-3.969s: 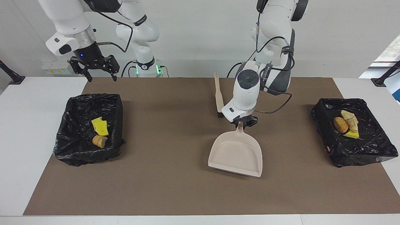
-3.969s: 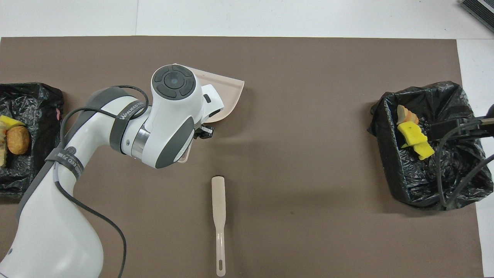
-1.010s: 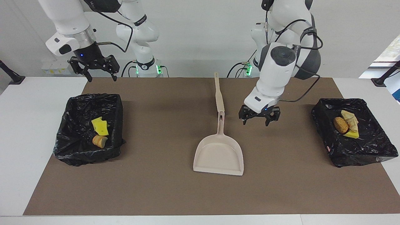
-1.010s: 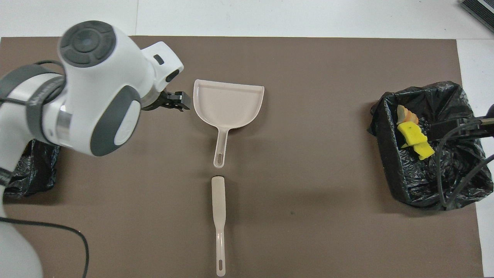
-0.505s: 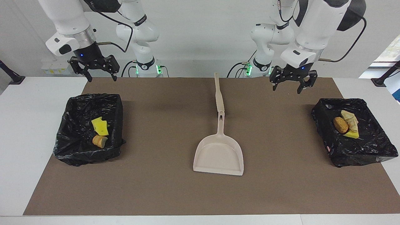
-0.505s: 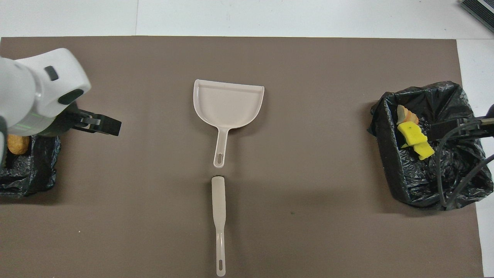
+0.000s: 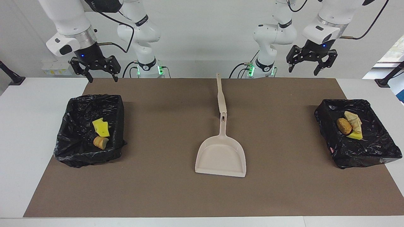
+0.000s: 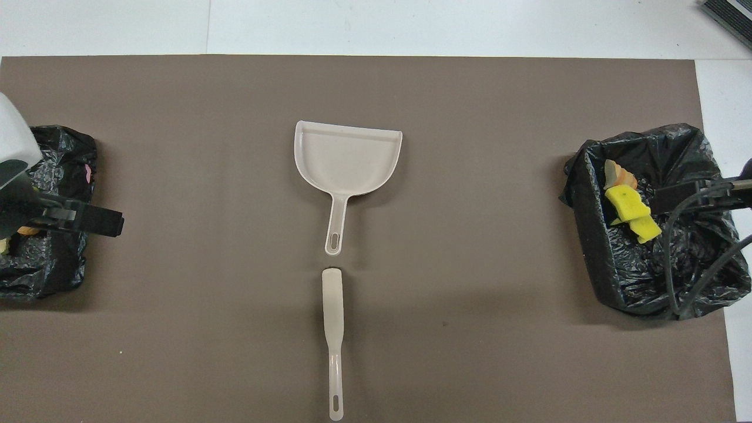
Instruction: Sweep and dump trash in bin
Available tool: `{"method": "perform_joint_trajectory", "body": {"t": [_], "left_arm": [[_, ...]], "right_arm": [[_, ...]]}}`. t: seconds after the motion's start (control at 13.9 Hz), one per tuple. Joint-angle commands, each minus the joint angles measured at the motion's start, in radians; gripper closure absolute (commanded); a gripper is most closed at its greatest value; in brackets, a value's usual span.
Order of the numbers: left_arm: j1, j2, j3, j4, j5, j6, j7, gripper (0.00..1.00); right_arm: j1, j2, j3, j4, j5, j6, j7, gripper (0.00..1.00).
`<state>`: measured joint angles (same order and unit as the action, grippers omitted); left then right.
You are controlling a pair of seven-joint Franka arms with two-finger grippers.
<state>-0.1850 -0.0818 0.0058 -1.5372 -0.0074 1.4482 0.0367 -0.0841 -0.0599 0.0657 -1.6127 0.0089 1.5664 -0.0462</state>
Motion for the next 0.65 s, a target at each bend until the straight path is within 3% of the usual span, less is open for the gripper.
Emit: {"method": "perform_joint_trajectory", "body": {"t": [0.0, 0.58], "left_arm": [[0.039, 0.06, -0.003, 0.094, -0.031, -0.058, 0.011, 0.0], [0.059, 0.048, 0.0, 0.094, -0.023, -0.035, 0.046, 0.0]], "right_arm": [[-0.005, -0.014, 0.003, -0.015, 0.014, -0.008, 0.015, 0.0], [-0.005, -0.014, 0.003, -0.015, 0.014, -0.006, 0.015, 0.0]]}}
